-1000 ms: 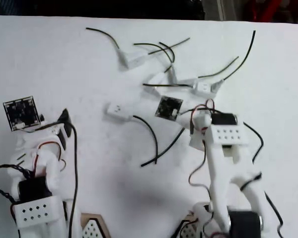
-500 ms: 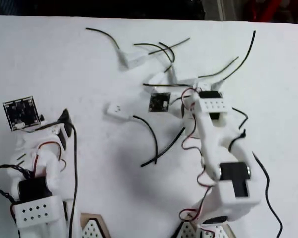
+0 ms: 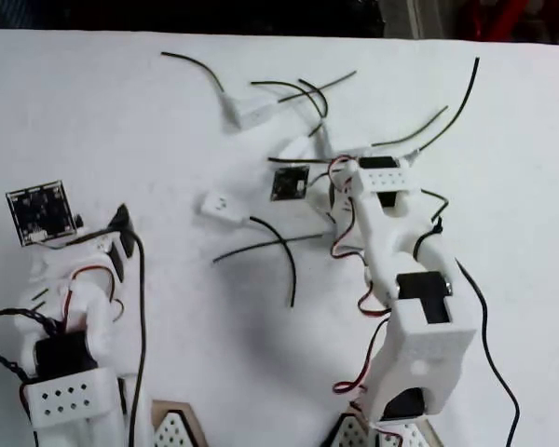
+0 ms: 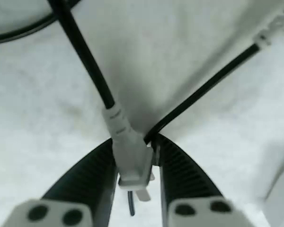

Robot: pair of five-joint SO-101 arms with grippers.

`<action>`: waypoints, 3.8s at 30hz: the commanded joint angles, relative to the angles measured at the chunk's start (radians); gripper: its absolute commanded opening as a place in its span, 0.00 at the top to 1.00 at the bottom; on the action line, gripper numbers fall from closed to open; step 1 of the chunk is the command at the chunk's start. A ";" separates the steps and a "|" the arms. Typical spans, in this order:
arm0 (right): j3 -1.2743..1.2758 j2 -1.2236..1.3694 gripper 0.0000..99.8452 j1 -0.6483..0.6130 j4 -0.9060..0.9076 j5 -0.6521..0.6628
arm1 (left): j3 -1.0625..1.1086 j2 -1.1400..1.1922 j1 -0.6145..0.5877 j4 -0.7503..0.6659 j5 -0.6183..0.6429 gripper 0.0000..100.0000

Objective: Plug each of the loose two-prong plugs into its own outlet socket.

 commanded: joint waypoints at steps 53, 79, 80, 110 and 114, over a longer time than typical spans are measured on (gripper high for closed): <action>0.133 -0.200 0.81 -0.183 0.374 -0.354 | -0.020 -0.008 -0.004 -0.025 0.006 0.77; 0.123 -0.070 0.94 -0.214 0.317 -0.353 | -0.020 -0.008 -0.004 -0.025 0.006 0.77; 0.124 -0.073 0.94 -0.214 0.318 -0.353 | -0.020 -0.008 -0.004 -0.025 0.006 0.77; 0.144 -0.733 0.98 -0.071 0.446 -0.456 | -0.055 -0.010 -0.002 -0.017 0.006 0.77; 0.245 -0.906 0.98 -0.076 0.358 -0.586 | -0.074 -0.010 0.035 -0.017 0.008 0.77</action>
